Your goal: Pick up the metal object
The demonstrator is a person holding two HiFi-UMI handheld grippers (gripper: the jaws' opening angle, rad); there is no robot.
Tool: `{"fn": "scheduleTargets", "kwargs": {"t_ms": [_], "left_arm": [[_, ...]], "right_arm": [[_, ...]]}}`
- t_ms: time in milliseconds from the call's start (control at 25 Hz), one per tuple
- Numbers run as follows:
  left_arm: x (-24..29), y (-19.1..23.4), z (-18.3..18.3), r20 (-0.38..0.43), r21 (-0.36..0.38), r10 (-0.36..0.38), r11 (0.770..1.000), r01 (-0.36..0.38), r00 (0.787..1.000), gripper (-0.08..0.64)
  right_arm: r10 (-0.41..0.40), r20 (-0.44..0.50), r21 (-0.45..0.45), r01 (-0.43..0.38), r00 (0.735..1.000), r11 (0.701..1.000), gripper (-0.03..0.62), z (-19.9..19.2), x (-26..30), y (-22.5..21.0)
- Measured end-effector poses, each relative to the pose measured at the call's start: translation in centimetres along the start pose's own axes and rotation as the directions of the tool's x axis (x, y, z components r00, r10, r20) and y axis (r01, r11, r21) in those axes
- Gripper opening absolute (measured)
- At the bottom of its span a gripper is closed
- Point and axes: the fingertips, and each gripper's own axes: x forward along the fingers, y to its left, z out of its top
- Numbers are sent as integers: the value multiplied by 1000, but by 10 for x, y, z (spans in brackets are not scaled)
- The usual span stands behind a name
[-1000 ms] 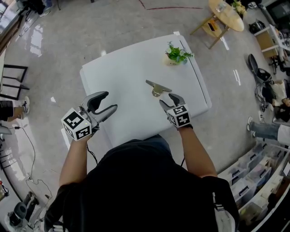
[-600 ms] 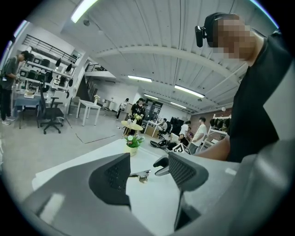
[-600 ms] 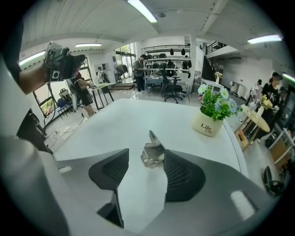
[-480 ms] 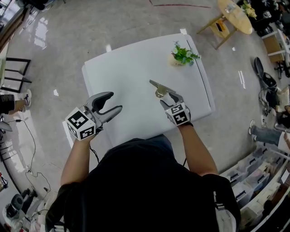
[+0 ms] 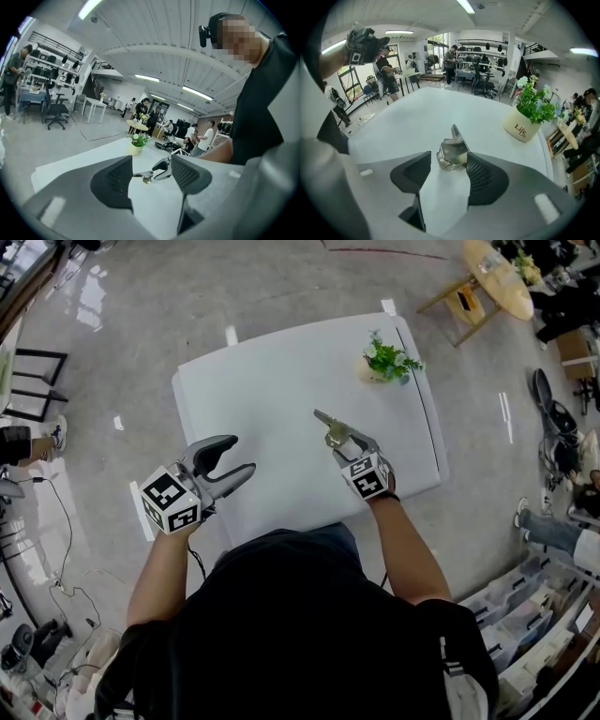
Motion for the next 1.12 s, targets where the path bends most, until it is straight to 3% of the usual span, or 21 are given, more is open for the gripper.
{"fn": "scheduleTargets", "kwargs": {"t_ms": [1120], "left_arm": [[3, 19, -8, -6, -53, 33, 998, -34, 999, 258]], "right_arm": [[-6, -96, -196, -13, 995, 981, 249, -4, 43, -7]]}}
